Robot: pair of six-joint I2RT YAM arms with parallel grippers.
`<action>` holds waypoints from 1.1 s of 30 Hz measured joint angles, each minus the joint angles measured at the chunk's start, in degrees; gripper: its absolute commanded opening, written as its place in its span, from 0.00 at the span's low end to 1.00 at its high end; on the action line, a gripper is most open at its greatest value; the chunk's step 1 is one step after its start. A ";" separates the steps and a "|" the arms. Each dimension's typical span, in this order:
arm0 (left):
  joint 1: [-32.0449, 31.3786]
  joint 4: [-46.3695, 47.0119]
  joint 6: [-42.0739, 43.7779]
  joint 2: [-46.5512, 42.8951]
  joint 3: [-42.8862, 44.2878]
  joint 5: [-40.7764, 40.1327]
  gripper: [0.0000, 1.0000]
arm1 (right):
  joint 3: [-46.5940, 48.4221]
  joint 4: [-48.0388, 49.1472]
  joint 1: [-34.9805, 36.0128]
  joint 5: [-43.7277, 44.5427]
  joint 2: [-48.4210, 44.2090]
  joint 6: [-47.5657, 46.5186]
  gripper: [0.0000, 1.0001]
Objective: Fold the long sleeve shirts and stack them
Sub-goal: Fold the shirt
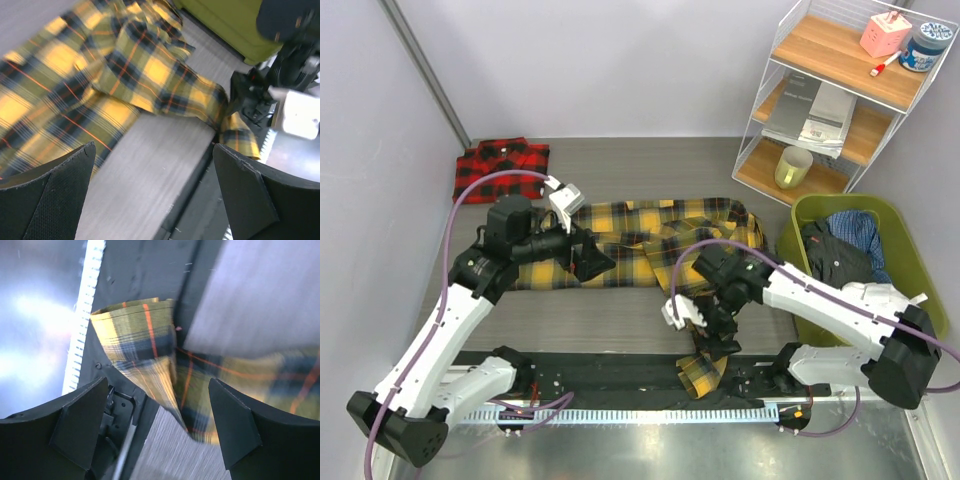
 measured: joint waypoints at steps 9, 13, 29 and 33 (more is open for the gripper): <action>2.62 -4.24 -5.09 -4.26 -3.50 0.57 1.00 | -5.73 4.98 7.26 2.43 5.27 -6.47 0.78; 4.57 -5.09 -5.57 -5.05 -4.13 0.52 1.00 | -7.91 7.17 7.89 3.15 6.45 -7.39 0.69; 5.95 -5.79 -5.27 -4.72 -5.44 1.49 1.00 | -1.95 8.81 6.71 3.89 7.69 -2.67 0.01; 6.82 -3.58 -5.44 -4.72 -8.41 7.82 1.00 | 9.16 11.30 0.24 1.79 7.37 2.69 0.01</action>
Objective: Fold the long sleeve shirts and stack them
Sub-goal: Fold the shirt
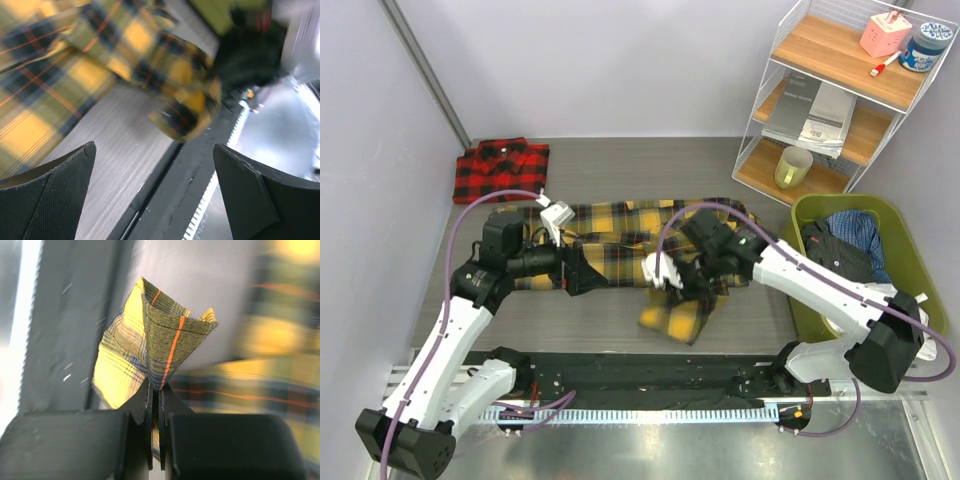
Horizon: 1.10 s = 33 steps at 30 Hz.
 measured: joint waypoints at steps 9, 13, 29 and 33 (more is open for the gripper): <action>-2.95 11.87 -1.14 3.65 -2.93 8.24 1.00 | 11.74 4.87 -5.25 -1.66 2.47 6.47 0.01; -5.42 16.37 -1.09 6.97 -2.93 8.66 1.00 | 13.35 5.16 -5.55 -1.62 4.04 7.39 0.01; -13.18 21.35 -0.02 12.74 0.83 -2.84 0.00 | 17.16 8.94 -5.55 -2.43 5.09 9.14 0.14; -12.24 20.22 -1.03 14.25 7.63 -5.77 0.00 | 19.34 10.69 -5.68 -0.79 6.32 9.81 0.41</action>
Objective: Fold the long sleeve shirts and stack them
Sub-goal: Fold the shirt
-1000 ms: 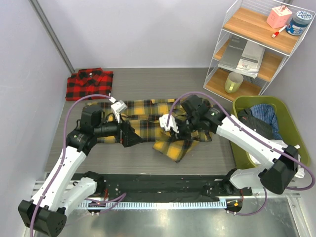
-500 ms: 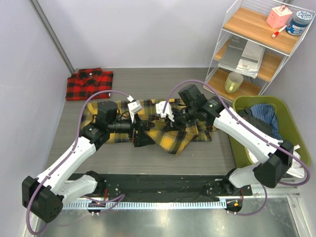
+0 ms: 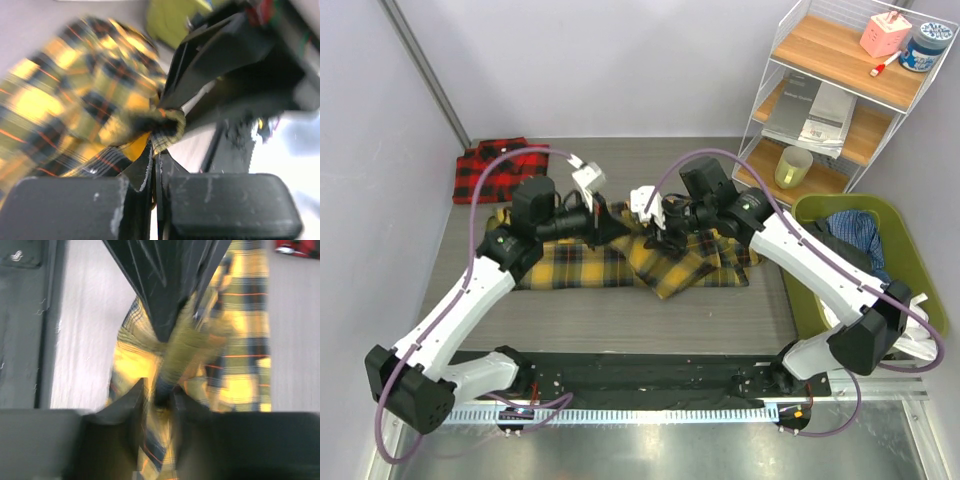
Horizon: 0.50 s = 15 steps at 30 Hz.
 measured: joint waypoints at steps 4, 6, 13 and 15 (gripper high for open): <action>7.41 -1.09 -1.73 4.22 8.04 -0.50 0.00 | 3.26 3.21 -2.38 3.19 2.10 3.48 0.63; 11.39 -1.84 -1.88 6.95 11.28 -0.74 0.00 | 4.46 4.00 -5.42 4.00 2.95 5.75 0.71; 17.75 -3.21 1.92 19.47 21.97 -1.31 0.00 | 7.13 5.11 -18.64 6.95 6.86 13.35 0.70; 17.73 -3.04 3.19 22.21 24.22 -1.25 0.00 | 7.13 5.03 -21.33 6.91 7.87 15.23 0.67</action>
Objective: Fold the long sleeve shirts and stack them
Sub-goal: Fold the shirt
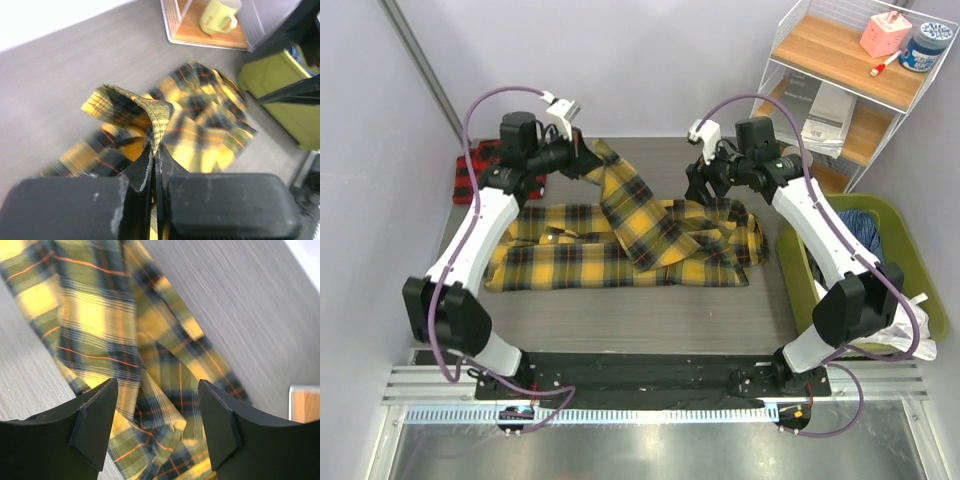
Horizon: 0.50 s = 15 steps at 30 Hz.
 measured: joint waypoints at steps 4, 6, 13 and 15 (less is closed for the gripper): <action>-0.15 1.25 2.93 10.43 11.08 0.24 0.00 | -2.14 0.26 -3.54 -0.63 0.39 2.40 0.58; -0.17 2.08 4.09 15.89 17.35 0.24 0.00 | -4.24 0.52 -3.96 -1.20 0.17 2.99 0.53; -0.20 6.51 7.04 31.69 34.82 -0.09 0.00 | -13.84 1.22 -3.91 -3.93 -3.32 4.90 0.45; -0.24 8.48 7.67 33.90 36.33 -0.26 0.00 | -15.76 2.25 -3.91 -4.72 -4.48 5.57 0.43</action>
